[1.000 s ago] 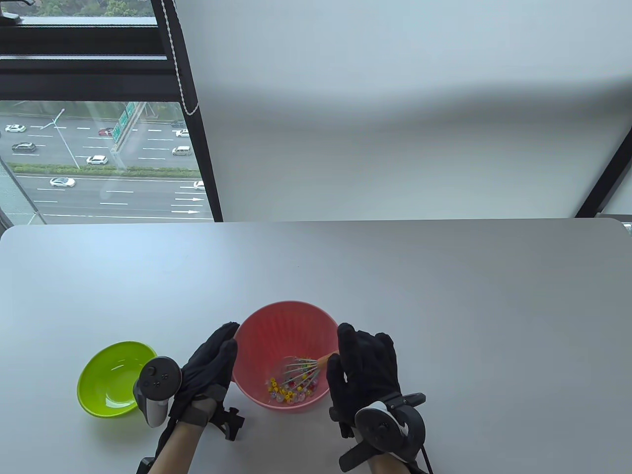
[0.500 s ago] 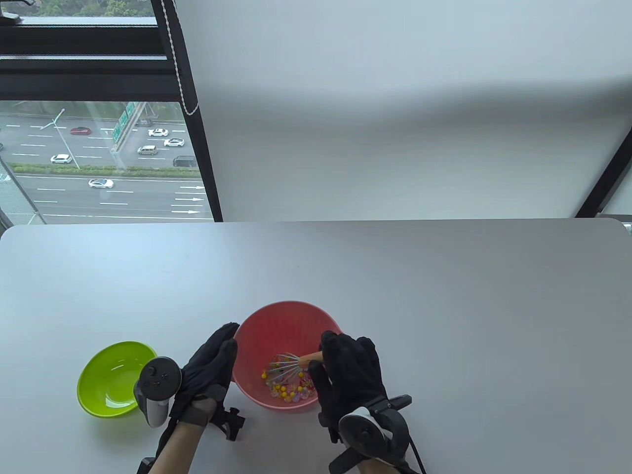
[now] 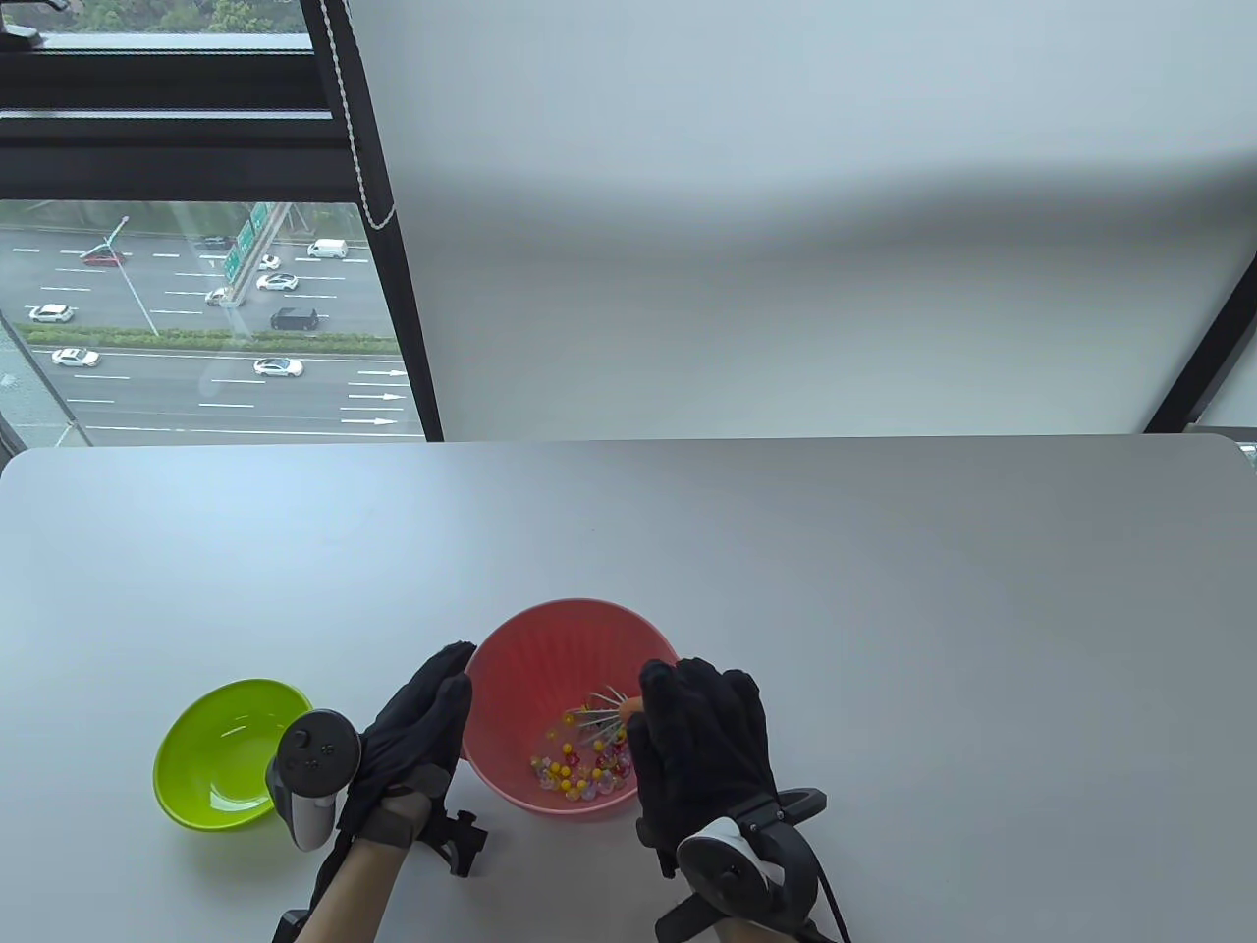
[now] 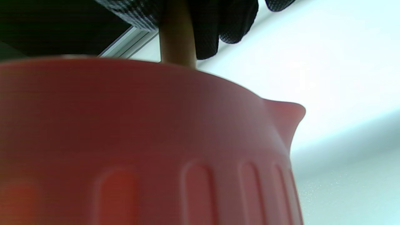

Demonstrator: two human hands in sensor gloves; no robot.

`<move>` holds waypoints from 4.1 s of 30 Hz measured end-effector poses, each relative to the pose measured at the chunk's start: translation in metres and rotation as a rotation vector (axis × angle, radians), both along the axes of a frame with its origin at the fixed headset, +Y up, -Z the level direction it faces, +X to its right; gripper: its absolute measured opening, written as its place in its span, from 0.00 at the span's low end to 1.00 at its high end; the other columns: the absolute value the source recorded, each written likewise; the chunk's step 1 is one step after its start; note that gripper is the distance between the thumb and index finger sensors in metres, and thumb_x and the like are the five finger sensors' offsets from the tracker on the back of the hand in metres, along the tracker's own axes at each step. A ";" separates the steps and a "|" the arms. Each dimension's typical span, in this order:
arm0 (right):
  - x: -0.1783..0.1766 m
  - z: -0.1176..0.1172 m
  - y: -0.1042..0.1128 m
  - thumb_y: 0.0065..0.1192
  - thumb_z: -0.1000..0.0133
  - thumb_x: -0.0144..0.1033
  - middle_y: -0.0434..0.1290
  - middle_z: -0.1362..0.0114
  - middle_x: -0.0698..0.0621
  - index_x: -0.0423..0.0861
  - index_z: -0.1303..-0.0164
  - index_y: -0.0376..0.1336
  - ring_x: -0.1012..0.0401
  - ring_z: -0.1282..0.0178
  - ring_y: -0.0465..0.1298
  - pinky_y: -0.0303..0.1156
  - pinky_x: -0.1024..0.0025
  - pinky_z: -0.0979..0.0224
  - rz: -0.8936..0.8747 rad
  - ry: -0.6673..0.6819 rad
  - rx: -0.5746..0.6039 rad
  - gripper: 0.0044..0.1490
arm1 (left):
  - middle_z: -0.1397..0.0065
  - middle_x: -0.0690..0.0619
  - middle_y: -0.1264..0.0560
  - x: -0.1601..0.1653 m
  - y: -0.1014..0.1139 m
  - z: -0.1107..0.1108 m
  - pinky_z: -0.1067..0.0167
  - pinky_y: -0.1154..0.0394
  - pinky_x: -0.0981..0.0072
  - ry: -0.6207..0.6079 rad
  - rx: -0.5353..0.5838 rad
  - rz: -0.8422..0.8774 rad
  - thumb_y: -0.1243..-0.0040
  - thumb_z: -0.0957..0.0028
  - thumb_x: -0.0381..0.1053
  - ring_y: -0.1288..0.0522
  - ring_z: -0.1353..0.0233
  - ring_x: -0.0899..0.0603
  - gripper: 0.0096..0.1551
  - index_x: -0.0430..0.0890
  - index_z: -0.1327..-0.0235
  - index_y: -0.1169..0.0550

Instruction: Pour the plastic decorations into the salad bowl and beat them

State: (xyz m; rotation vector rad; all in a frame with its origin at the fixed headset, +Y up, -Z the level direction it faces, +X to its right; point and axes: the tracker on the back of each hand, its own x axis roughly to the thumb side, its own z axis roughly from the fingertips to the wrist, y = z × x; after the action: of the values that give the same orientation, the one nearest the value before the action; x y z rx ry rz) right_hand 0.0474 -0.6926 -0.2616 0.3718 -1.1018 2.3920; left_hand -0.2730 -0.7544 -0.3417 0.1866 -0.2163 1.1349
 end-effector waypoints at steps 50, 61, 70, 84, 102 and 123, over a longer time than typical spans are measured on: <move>0.013 0.000 0.008 0.49 0.34 0.57 0.70 0.28 0.60 0.60 0.15 0.42 0.56 0.21 0.62 0.49 0.49 0.15 -0.015 -0.038 0.018 0.39 | 0.44 0.53 0.23 -0.001 -0.002 -0.001 0.25 0.43 0.36 -0.008 -0.006 0.011 0.55 0.38 0.71 0.26 0.36 0.37 0.37 0.49 0.25 0.29; 0.005 -0.001 0.002 0.52 0.35 0.59 0.73 0.30 0.61 0.58 0.16 0.46 0.57 0.23 0.67 0.51 0.49 0.16 -0.043 0.002 -0.035 0.39 | 0.44 0.53 0.23 0.000 -0.002 -0.001 0.25 0.43 0.36 -0.008 -0.007 0.013 0.55 0.38 0.71 0.26 0.36 0.37 0.37 0.49 0.25 0.29; -0.003 0.001 0.000 0.56 0.36 0.58 0.72 0.27 0.61 0.61 0.18 0.49 0.58 0.22 0.66 0.51 0.50 0.16 0.024 -0.009 -0.003 0.37 | 0.44 0.53 0.23 -0.001 -0.003 -0.001 0.25 0.43 0.36 -0.010 -0.008 0.016 0.55 0.38 0.71 0.26 0.36 0.37 0.37 0.49 0.25 0.29; 0.002 0.003 0.005 0.52 0.34 0.57 0.69 0.26 0.61 0.64 0.17 0.47 0.57 0.21 0.63 0.50 0.49 0.15 0.070 -0.044 0.055 0.36 | 0.44 0.53 0.23 -0.001 -0.003 -0.001 0.26 0.42 0.36 -0.011 -0.008 0.017 0.55 0.38 0.71 0.26 0.36 0.37 0.37 0.49 0.25 0.29; 0.002 -0.003 0.000 0.46 0.34 0.58 0.71 0.29 0.61 0.60 0.15 0.45 0.56 0.23 0.64 0.49 0.49 0.15 -0.012 0.007 -0.048 0.37 | 0.44 0.53 0.23 -0.001 -0.003 -0.001 0.26 0.42 0.36 -0.011 -0.008 0.018 0.55 0.38 0.71 0.25 0.36 0.37 0.37 0.49 0.25 0.29; -0.010 0.003 -0.003 0.57 0.35 0.56 0.67 0.25 0.60 0.66 0.16 0.38 0.56 0.21 0.63 0.49 0.49 0.15 0.184 -0.060 0.082 0.44 | 0.44 0.52 0.23 -0.001 -0.005 -0.002 0.26 0.42 0.36 -0.033 -0.018 0.028 0.55 0.38 0.71 0.25 0.36 0.37 0.37 0.48 0.25 0.30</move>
State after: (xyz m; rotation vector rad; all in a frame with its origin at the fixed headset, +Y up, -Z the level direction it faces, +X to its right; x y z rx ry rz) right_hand 0.0376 -0.6956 -0.2584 0.4497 -1.2445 2.5369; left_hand -0.2739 -0.7589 -0.3435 0.1557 -0.2334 1.1683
